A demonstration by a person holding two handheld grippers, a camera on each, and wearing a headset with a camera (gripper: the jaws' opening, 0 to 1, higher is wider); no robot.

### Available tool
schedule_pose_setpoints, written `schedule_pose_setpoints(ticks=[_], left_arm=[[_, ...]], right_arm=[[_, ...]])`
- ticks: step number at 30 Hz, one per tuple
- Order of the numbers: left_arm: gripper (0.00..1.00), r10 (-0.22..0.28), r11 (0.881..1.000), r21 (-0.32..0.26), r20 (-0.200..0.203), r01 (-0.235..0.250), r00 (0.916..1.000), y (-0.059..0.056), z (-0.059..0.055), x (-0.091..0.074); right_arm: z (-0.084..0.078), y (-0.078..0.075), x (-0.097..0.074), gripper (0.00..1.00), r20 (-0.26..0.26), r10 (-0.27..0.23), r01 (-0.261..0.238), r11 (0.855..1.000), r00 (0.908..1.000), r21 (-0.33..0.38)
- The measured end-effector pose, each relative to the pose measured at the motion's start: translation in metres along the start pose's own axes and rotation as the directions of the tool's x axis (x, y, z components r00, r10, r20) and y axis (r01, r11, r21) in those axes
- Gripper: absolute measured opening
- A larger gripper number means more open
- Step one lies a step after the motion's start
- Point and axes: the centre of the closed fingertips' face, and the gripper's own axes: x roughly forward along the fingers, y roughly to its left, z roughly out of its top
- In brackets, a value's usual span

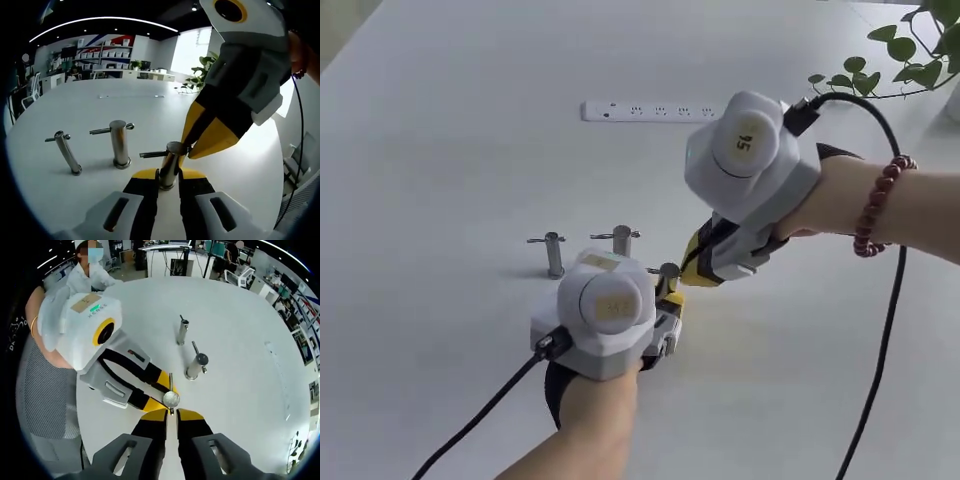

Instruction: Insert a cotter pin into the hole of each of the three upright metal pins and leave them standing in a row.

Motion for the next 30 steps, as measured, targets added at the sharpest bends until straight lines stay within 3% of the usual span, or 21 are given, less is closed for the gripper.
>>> schedule_pose_setpoints(ticks=[10,14,21,30], left_arm=[[0.26,-0.010,1.000,0.018,-0.035,0.010,0.9993,0.002,-0.002,-0.006],[0.31,-0.012,0.993,0.116,-0.043,0.017,0.9990,0.005,0.002,-0.011],[0.41,-0.033,0.988,0.147,-0.069,0.043,0.9971,0.009,0.003,-0.021],[0.47,-0.076,0.987,0.140,-0.067,0.084,0.9949,0.008,0.009,-0.032]], right_arm=[[0.010,-0.004,-0.001,0.12,0.080,-0.004,-0.002,0.997,0.9968,0.077],[0.017,-0.002,0.000,0.14,0.117,-0.005,-0.010,0.992,0.9932,0.125],[0.020,-0.002,0.007,0.15,0.123,-0.003,-0.014,0.991,0.9924,0.137],[0.017,-0.005,0.016,0.14,0.108,0.001,-0.017,0.989,0.9941,0.145]])
